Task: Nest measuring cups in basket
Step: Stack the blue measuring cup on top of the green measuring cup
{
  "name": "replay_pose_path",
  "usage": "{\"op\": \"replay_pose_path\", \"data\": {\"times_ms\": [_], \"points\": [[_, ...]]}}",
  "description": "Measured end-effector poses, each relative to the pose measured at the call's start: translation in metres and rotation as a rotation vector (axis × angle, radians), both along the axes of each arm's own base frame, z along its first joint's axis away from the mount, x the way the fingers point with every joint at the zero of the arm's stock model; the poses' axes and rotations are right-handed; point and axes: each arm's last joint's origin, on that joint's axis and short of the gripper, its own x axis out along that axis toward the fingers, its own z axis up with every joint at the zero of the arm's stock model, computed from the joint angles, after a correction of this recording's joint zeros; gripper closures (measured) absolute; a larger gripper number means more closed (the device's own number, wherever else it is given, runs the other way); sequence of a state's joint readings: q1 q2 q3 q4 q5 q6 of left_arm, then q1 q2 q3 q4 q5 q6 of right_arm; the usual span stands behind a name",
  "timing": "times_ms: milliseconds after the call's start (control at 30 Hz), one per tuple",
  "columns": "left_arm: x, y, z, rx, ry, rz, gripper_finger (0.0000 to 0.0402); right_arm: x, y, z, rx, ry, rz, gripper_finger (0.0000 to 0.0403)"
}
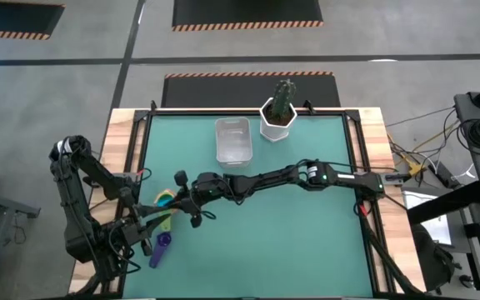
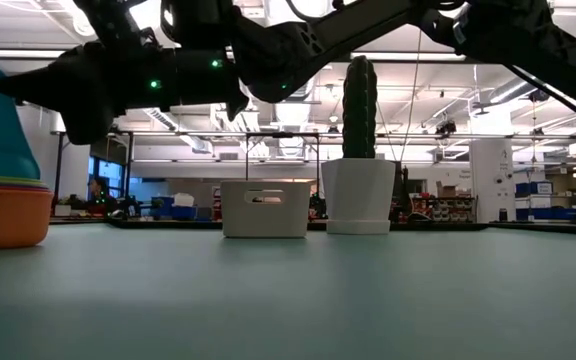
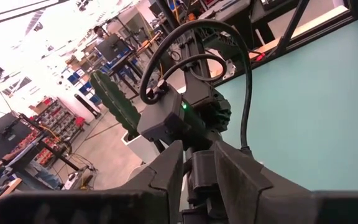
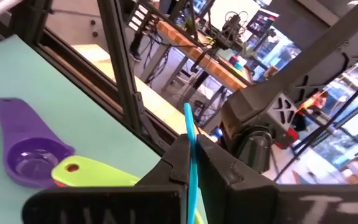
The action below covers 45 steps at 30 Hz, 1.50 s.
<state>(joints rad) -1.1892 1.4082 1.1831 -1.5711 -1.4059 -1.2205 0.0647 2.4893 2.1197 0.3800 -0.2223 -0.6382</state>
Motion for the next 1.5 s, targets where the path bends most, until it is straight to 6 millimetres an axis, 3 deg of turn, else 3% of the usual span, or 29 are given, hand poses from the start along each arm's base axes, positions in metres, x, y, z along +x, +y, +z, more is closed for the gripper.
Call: {"op": "replay_pose_path", "data": {"times_ms": [333, 767, 1500], "points": [[0.0, 0.0, 0.0, 0.0, 0.0, 0.0, 0.0326, 0.0, -0.0006, 0.0038, -0.039, -0.036, -0.034, 0.0395], [0.0, 0.0, 0.0, 0.001, -0.001, 0.0, 0.0326, -0.0007, -0.0004, 0.0017, 0.057, 0.034, -0.035, 0.0391], [0.0003, -0.0002, 0.0012, 0.024, -0.036, -0.011, 0.0326, -0.0009, 0.0006, -0.0021, 0.189, 0.101, -0.046, 0.0243]]}}
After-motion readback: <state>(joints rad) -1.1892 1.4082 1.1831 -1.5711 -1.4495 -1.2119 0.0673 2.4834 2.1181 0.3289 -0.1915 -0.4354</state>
